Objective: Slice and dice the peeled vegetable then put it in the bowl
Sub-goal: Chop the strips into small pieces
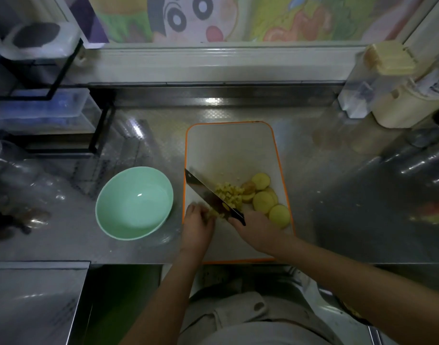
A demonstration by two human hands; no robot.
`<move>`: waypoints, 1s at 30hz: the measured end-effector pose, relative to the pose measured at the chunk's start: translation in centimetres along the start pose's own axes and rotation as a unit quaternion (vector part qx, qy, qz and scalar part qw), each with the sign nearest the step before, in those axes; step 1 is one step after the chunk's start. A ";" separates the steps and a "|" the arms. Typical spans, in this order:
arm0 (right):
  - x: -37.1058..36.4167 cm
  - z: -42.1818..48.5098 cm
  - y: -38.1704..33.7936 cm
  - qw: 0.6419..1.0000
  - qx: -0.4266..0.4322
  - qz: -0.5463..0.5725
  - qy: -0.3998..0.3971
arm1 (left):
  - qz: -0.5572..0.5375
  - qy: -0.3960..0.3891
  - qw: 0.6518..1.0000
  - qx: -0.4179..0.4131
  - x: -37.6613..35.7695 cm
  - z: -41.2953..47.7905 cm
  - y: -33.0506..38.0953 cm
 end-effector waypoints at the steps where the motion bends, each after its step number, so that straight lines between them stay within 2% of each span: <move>1: -0.2 0.0 0.0 1.000 -0.004 -0.004 -0.005 | 0.000 0.004 1.000 -0.003 0.1 0.0 0.1; 9: -1.9 0.5 0.3 0.997 0.005 -0.045 -0.069 | 0.010 0.015 1.000 -0.002 0.4 0.1 0.4; 12: -1.8 0.8 0.7 0.997 0.011 -0.061 -0.036 | 0.010 0.012 1.000 0.008 0.5 0.3 0.4; 15: -2.7 1.1 1.2 0.997 0.001 -0.063 -0.051 | 0.008 0.005 1.000 0.009 0.4 0.5 0.2; 21: -2.5 0.9 0.7 0.994 0.023 -0.105 -0.011 | -0.003 0.006 1.000 0.009 0.3 0.6 -0.1; 30: -1.7 1.3 1.3 1.000 0.009 -0.005 -0.022 | -0.015 0.000 1.000 -0.006 0.6 0.5 0.1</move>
Point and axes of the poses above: each hand's wrist, its own z-axis towards the middle knuckle, its own x-axis out of the back of the hand, y = z × x, the point moved 9 cm from there along z, towards the middle knuckle, and after that the axes turned 6 degrees about x, right-handed, at the moved point
